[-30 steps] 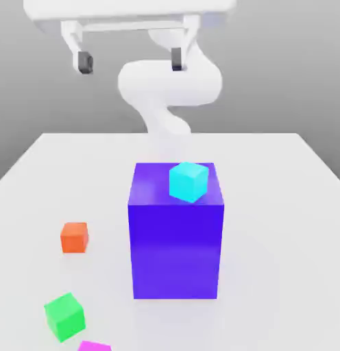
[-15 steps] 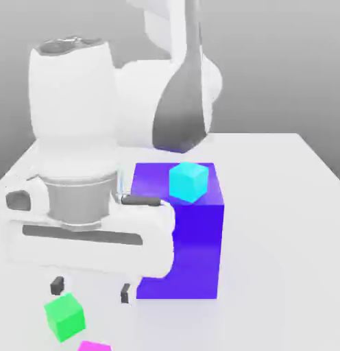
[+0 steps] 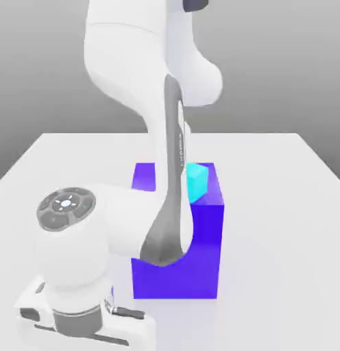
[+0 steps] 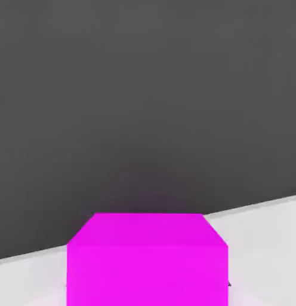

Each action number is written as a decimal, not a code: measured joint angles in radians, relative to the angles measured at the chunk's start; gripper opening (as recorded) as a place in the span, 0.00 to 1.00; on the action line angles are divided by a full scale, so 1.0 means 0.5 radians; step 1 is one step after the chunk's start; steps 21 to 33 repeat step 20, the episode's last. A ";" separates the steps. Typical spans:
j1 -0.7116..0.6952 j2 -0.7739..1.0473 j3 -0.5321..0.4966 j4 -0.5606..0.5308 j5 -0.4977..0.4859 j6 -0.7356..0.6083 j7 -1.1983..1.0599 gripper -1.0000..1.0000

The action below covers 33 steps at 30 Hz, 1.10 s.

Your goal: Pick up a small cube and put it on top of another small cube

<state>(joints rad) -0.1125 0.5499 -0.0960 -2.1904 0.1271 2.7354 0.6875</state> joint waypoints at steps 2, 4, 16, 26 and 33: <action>0.017 -0.109 -0.022 -0.025 -0.021 -0.085 0.015 0.00; 0.032 -0.243 -0.045 -0.057 -0.048 -0.186 0.034 0.00; -0.171 -0.556 -0.170 -0.532 -0.012 -0.028 -0.244 0.00; -0.182 -0.512 -0.157 -0.530 0.008 0.013 -0.259 1.00; -0.182 -0.512 -0.157 -0.530 0.008 0.013 -0.259 1.00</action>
